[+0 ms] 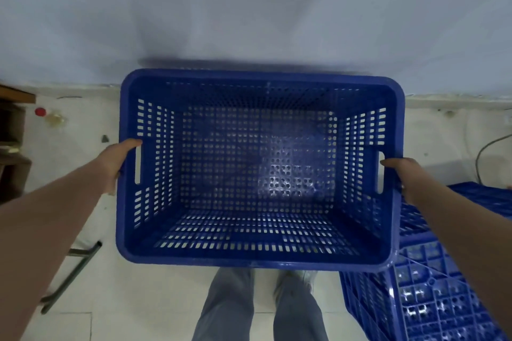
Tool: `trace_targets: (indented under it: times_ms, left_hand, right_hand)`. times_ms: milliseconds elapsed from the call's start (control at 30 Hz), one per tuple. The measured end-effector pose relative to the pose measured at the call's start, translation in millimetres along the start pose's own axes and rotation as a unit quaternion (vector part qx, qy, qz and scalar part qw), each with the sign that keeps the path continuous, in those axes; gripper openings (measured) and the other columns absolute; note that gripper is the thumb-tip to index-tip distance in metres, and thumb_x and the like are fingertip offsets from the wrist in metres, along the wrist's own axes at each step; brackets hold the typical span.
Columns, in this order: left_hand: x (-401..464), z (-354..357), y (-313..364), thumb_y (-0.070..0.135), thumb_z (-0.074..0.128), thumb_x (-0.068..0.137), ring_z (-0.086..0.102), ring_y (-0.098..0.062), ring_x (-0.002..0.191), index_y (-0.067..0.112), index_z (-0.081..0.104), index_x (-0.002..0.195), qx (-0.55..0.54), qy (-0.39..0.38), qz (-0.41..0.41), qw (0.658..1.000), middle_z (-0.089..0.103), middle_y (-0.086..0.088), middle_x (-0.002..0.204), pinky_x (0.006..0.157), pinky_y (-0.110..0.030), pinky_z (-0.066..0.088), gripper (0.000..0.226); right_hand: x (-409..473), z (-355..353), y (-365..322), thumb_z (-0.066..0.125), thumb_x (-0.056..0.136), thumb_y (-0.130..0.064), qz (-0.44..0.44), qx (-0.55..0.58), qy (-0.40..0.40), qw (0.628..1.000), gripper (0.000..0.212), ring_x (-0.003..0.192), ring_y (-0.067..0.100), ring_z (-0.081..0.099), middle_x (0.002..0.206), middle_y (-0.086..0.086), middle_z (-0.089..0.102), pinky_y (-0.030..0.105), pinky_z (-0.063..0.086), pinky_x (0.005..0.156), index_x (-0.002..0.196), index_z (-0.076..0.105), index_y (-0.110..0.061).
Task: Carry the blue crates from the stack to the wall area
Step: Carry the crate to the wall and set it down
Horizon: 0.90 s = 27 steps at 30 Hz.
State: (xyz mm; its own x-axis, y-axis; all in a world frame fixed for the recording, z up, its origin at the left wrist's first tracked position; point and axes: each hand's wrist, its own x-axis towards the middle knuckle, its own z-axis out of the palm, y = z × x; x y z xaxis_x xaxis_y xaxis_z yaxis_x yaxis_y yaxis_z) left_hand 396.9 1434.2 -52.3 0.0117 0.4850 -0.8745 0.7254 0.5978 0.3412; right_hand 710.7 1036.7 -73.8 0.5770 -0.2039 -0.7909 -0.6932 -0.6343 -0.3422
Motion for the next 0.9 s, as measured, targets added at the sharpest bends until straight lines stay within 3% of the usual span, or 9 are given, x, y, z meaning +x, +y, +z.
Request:
trace_targets:
  times_ms: [67,167,267,300,400,633,733,833,900]
  left_hand:
    - [7,2,3,0.033,0.053,0.094,0.055,-0.016,0.083,0.017,0.053,0.118,0.001,-0.002,0.015,1.000,0.057,-0.005,0.120,0.089,-0.032,0.039,0.029]
    - [10,9,8,0.031,0.053,0.094,0.056,-0.015,0.081,0.013,0.054,0.124,0.009,-0.008,0.024,1.000,0.058,-0.005,0.118,0.089,-0.030,0.039,0.035]
    - [16,11,9,0.035,0.058,0.090,0.058,-0.026,0.106,0.010,0.052,0.134,0.017,0.002,0.008,1.000,0.059,-0.006,0.130,0.091,-0.033,0.042,0.051]
    - [15,11,10,0.035,0.059,0.089,0.058,-0.026,0.107,0.011,0.052,0.135,0.019,0.006,0.007,1.000,0.059,-0.007,0.130,0.090,-0.034,0.042,0.053]
    - [17,14,11,0.033,0.056,0.092,0.057,-0.019,0.086,0.011,0.049,0.135,0.003,-0.001,0.007,1.000,0.061,-0.005,0.115,0.089,-0.034,0.041,0.049]
    - [18,18,21,0.036,0.055,0.091,0.052,-0.012,0.076,0.019,0.051,0.113,0.007,0.004,0.014,1.000,0.058,0.000,0.100,0.094,-0.033,0.041,0.027]
    - [20,13,16,0.039,0.058,0.088,0.057,-0.019,0.101,0.017,0.052,0.122,0.017,0.009,0.013,1.000,0.057,-0.002,0.118,0.100,-0.034,0.041,0.041]
    - [28,8,5,0.045,0.070,0.073,0.054,-0.023,0.121,0.017,0.037,0.144,0.014,0.010,0.003,1.000,0.057,-0.003,0.134,0.106,-0.041,0.040,0.083]
    - [32,11,0,0.041,0.069,0.076,0.054,-0.025,0.121,0.016,0.040,0.143,0.017,0.004,0.009,1.000,0.056,-0.004,0.135,0.106,-0.045,0.040,0.078]
  right_hand:
    - [3,0,0,0.054,0.094,-0.015,0.010,-0.001,-0.010,1.000,0.047,0.100,0.029,0.048,0.119,0.009,0.051,0.037,0.037,0.083,0.137,0.042,-0.001]
    - [7,-2,2,0.057,0.092,-0.021,0.049,0.010,-0.012,0.999,0.048,0.122,0.029,0.047,0.142,0.007,0.046,0.042,0.044,0.089,0.136,0.044,-0.009]
    - [9,-2,2,0.056,0.092,-0.023,0.062,0.031,-0.011,0.998,0.049,0.119,0.028,0.048,0.143,0.007,0.045,0.040,0.043,0.094,0.138,0.043,-0.011]
    - [9,-3,1,0.056,0.092,-0.023,0.066,0.043,-0.012,0.997,0.049,0.117,0.026,0.048,0.142,0.006,0.045,0.039,0.043,0.091,0.138,0.043,-0.012]
    - [8,-7,-2,0.058,0.090,-0.027,0.079,0.076,-0.020,0.994,0.051,0.123,0.026,0.048,0.142,0.005,0.046,0.037,0.042,0.086,0.137,0.045,-0.014]
    - [20,-12,-28,0.054,0.091,-0.028,0.051,0.111,-0.047,0.991,0.024,0.084,0.015,0.054,0.120,0.002,0.053,0.036,0.040,0.089,0.113,0.051,-0.018]
    - [22,-11,-27,0.053,0.092,-0.029,0.051,0.117,-0.041,0.991,0.025,0.088,0.016,0.053,0.128,0.001,0.053,0.036,0.039,0.090,0.115,0.050,-0.019]
    - [19,-8,-22,0.054,0.092,-0.029,0.047,0.120,-0.027,0.991,0.039,0.110,0.021,0.049,0.139,0.001,0.049,0.037,0.040,0.094,0.129,0.050,-0.016]
    - [17,-6,-22,0.055,0.092,-0.029,0.046,0.119,-0.018,0.992,0.048,0.120,0.022,0.047,0.142,0.001,0.047,0.038,0.039,0.100,0.137,0.046,-0.015]
